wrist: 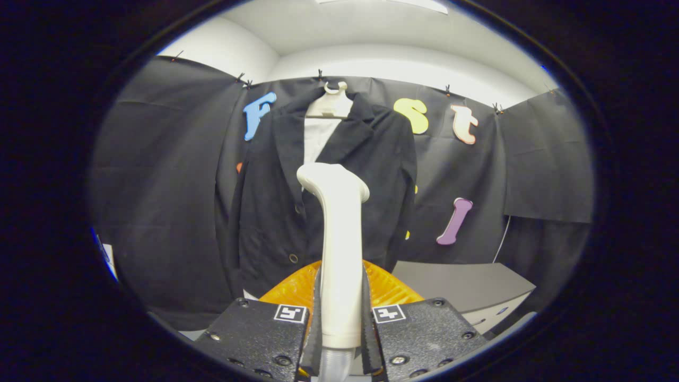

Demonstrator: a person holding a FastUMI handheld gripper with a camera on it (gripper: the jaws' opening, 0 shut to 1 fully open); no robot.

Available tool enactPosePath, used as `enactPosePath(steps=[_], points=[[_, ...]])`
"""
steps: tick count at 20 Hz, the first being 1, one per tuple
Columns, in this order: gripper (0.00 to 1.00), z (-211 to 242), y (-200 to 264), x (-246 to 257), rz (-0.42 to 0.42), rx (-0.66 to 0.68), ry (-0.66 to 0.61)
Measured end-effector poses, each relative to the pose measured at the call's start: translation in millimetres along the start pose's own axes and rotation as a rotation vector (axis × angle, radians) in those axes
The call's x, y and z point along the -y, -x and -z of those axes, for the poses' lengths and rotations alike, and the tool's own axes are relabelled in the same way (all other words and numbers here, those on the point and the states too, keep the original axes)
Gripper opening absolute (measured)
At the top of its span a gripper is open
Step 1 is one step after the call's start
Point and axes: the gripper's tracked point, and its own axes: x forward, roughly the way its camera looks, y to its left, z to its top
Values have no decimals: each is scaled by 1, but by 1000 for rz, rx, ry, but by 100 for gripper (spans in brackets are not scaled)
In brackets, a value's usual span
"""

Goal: Iron the clothes twice with a garment steamer, once on the left side and once on the right side.

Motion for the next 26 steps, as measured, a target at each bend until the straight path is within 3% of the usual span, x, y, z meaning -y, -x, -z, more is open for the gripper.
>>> enactPosePath(steps=[12, 20, 26], points=[[32, -118, -41, -66, -22, 180, -29], [32, -150, -65, -111, -18, 211, -10], [32, -148, -83, -136, -3, 197, 37]])
